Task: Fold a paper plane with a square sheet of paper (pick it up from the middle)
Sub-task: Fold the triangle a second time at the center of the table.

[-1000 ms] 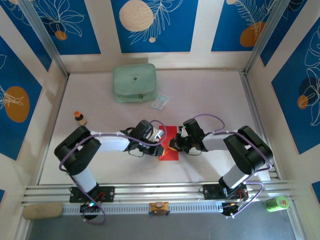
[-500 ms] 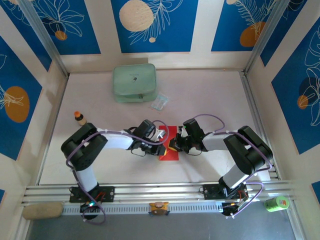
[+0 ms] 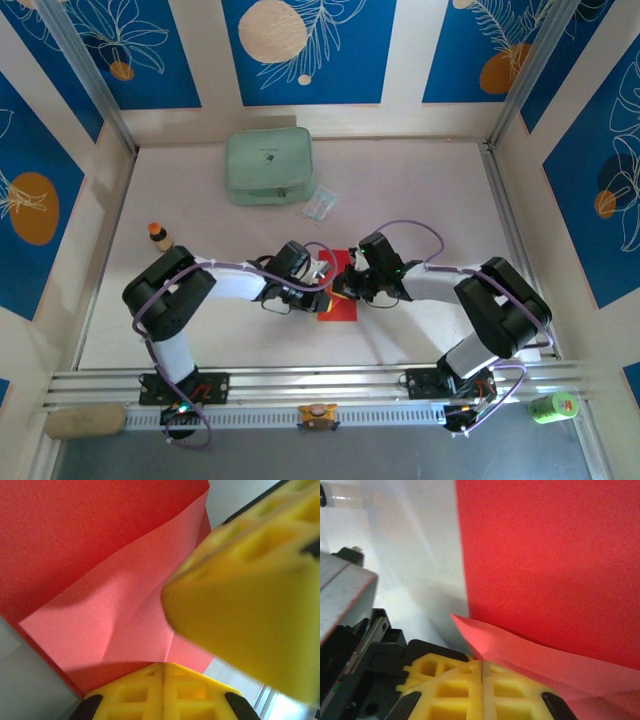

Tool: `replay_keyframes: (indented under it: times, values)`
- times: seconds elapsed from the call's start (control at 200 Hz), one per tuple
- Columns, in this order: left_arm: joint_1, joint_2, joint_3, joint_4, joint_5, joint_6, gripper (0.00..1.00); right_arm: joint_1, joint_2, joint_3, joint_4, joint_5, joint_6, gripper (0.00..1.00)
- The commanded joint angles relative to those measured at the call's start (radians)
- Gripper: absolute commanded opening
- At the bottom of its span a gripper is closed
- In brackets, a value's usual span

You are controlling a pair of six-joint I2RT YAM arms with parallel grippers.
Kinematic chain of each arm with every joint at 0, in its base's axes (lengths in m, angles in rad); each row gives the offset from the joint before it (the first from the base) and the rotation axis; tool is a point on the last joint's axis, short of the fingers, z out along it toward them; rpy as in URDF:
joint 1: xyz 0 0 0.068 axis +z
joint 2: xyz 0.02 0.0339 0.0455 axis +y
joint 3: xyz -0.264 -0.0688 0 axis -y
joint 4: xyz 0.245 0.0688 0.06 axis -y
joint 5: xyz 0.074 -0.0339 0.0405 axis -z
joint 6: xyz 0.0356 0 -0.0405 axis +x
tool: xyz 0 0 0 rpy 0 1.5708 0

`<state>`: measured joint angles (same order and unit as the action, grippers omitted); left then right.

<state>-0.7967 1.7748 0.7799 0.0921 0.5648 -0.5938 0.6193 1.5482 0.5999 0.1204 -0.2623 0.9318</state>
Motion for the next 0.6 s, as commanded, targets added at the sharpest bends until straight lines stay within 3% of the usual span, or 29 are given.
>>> replay_keyframes:
  times: [0.0, 0.095, 0.595]
  values:
    - [-0.005, 0.009, -0.03, -0.077, -0.061, 0.017, 0.02, 0.022, 0.05, 0.022, -0.07, 0.023, -0.036, 0.0]
    - [-0.005, 0.007, -0.032, -0.076, -0.062, 0.014, 0.02, 0.013, 0.068, -0.003, -0.075, 0.055, -0.017, 0.0]
    - [-0.006, 0.016, -0.053, -0.076, -0.059, 0.016, 0.0, -0.127, 0.058, -0.122, 0.168, -0.054, -0.004, 0.01]
